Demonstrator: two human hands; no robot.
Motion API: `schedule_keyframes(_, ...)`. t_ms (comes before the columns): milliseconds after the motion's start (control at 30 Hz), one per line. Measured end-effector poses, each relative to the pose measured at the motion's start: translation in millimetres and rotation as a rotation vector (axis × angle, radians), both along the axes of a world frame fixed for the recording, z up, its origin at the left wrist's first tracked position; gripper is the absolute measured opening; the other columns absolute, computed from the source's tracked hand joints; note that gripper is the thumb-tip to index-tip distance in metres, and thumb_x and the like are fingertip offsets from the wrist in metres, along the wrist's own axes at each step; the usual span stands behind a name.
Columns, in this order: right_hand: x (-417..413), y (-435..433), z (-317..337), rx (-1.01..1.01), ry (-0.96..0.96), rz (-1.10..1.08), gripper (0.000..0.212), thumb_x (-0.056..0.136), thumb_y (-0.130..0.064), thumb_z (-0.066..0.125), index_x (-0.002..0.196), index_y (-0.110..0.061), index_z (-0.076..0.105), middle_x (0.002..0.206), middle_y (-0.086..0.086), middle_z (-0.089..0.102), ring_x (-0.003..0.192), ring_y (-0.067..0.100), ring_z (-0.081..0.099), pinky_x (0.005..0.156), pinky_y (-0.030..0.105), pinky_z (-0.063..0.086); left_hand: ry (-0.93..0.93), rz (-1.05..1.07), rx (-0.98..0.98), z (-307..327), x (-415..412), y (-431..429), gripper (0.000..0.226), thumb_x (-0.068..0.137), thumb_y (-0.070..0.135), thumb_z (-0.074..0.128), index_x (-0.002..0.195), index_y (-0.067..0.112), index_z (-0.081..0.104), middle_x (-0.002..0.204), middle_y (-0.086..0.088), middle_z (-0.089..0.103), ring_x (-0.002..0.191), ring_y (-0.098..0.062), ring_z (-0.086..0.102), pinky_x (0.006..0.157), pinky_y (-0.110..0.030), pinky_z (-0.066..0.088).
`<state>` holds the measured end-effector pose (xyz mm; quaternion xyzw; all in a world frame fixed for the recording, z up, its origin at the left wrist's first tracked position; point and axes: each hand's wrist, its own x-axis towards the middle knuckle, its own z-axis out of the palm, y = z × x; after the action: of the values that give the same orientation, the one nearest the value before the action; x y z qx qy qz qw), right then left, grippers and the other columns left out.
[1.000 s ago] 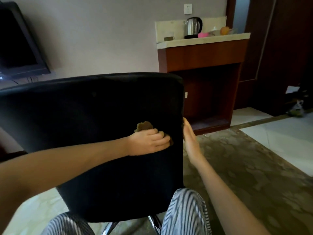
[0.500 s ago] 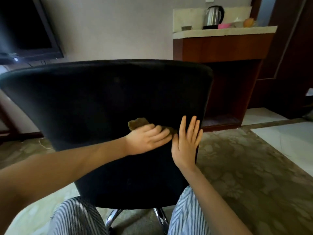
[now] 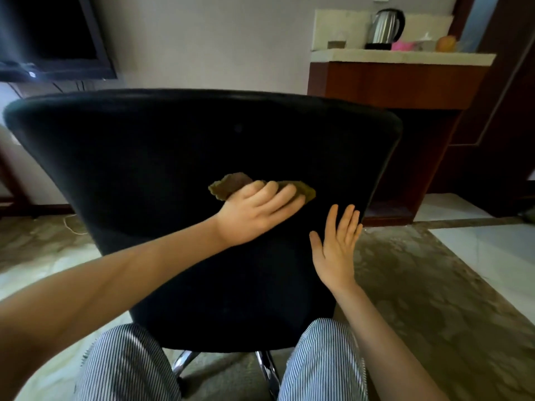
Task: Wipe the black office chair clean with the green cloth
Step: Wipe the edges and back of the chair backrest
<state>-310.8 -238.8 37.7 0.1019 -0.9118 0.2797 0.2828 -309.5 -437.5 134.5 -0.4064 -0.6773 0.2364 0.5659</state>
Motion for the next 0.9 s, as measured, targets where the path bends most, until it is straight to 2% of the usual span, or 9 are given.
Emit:
schedule_keyframes(100, -1.3, -2.4, -1.4, -0.074, 0.028, -0.032, 0.063, 0.094, -0.043, 0.023, 0.14, -0.02, -0.013, 0.144, 0.003, -0.027, 0.134, 0.011, -0.028, 0.113, 0.041, -0.014, -0.085, 0.072, -0.145, -41.7, 2.3, -10.8, 0.032, 0.096, 0.002, 0.031, 0.124, 0.011, 0.046, 0.119, -0.008, 0.042, 0.098, -0.022, 0.044, 0.085, -0.032, 0.036)
schedule_keyframes(200, 0.6, -3.4, -0.3, -0.096, 0.027, -0.002, 0.068, 0.094, -0.048, 0.027, 0.14, -0.024, -0.017, 0.144, 0.001, -0.031, 0.134, 0.012, -0.031, 0.112, 0.038, -0.015, -0.099, 0.086, -0.283, -61.0, 4.7, -23.0, 0.036, 0.096, -0.003, 0.025, 0.121, 0.01, 0.047, 0.118, -0.008, 0.042, 0.098, -0.02, 0.043, 0.087, -0.034, 0.036)
schedule_keyframes(267, 2.3, -4.1, -0.8, -0.066, 0.026, 0.017, 0.076, 0.096, -0.043, 0.041, 0.14, -0.024, -0.017, 0.143, 0.004, -0.032, 0.134, 0.017, -0.03, 0.112, 0.04, -0.014, -0.064, 0.092, -0.325, -50.7, 5.5, -25.3, 0.037, 0.095, -0.004, 0.024, 0.122, 0.01, 0.045, 0.119, -0.008, 0.041, 0.099, -0.02, 0.043, 0.087, -0.034, 0.035)
schedule_keyframes(367, 2.5, -8.1, -2.7, -0.032, 0.076, -0.003, 0.08, 0.093, -0.044, 0.041, 0.146, -0.027, -0.016, 0.147, 0.013, -0.024, 0.137, 0.025, -0.025, 0.11, 0.053, -0.006, -0.027, 0.071, -0.231, -14.4, 6.4, -25.1, 0.035, 0.095, 0.001, 0.027, 0.125, 0.01, 0.042, 0.12, -0.009, 0.04, 0.098, -0.021, 0.042, 0.083, -0.032, 0.035)
schedule_keyframes(500, 7.1, -18.7, 1.1, 0.202, 0.253, -0.093, 0.065, 0.085, -0.034, 0.037, 0.144, -0.016, 0.019, 0.15, 0.021, 0.01, 0.136, 0.041, 0.007, 0.1, 0.067, 0.009, -0.025, 0.038, -0.026, 19.0, 12.4, -27.9, 0.036, 0.091, 0.006, 0.038, 0.127, 0.01, 0.042, 0.12, -0.01, 0.04, 0.097, -0.024, 0.042, 0.081, -0.032, 0.036)
schedule_keyframes(600, 11.6, -35.7, 6.8, 0.389, 0.36, -0.084, 0.066, 0.079, -0.032, 0.038, 0.142, -0.016, 0.026, 0.146, 0.018, 0.019, 0.133, 0.041, 0.016, 0.097, 0.068, 0.009, -0.038, 0.044, 0.03, 4.0, 13.2, -30.8, 0.038, 0.089, 0.008, 0.044, 0.127, 0.01, 0.043, 0.121, -0.01, 0.041, 0.098, -0.023, 0.044, 0.083, -0.033, 0.037)
schedule_keyframes(700, 9.4, -45.5, 6.3, 0.355, 0.334, -0.081, 0.074, 0.081, -0.042, 0.039, 0.147, -0.015, 0.018, 0.148, 0.018, 0.014, 0.135, 0.041, 0.013, 0.1, 0.065, 0.008, -0.122, 0.08, -0.051, -27.1, 13.6, -46.1, 0.037, 0.091, 0.006, 0.041, 0.127, 0.012, 0.043, 0.12, -0.008, 0.042, 0.099, -0.022, 0.044, 0.086, -0.032, 0.036)
schedule_keyframes(800, 10.1, -45.9, 2.7, 0.349, 0.311, -0.075, 0.08, 0.081, -0.051, 0.04, 0.147, -0.018, 0.008, 0.149, 0.018, 0.012, 0.135, 0.041, 0.011, 0.101, 0.062, 0.009, -0.157, 0.102, -0.202, -55.0, 15.4, -74.5, 0.035, 0.096, 0.001, 0.026, 0.123, 0.013, 0.045, 0.119, -0.007, 0.043, 0.098, -0.021, 0.044, 0.086, -0.032, 0.036)
schedule_keyframes(900, 9.9, -45.9, 2.1, 0.365, 0.339, -0.082, 0.093, 0.077, -0.052, 0.064, 0.147, -0.014, 0.016, 0.148, 0.02, 0.013, 0.134, 0.041, 0.012, 0.1, 0.062, 0.011, -0.105, 0.113, -0.347, -60.2, 16.4, -89.9, 0.037, 0.096, -0.002, 0.026, 0.12, 0.014, 0.048, 0.119, -0.006, 0.044, 0.097, -0.019, 0.043, 0.085, -0.033, 0.035)
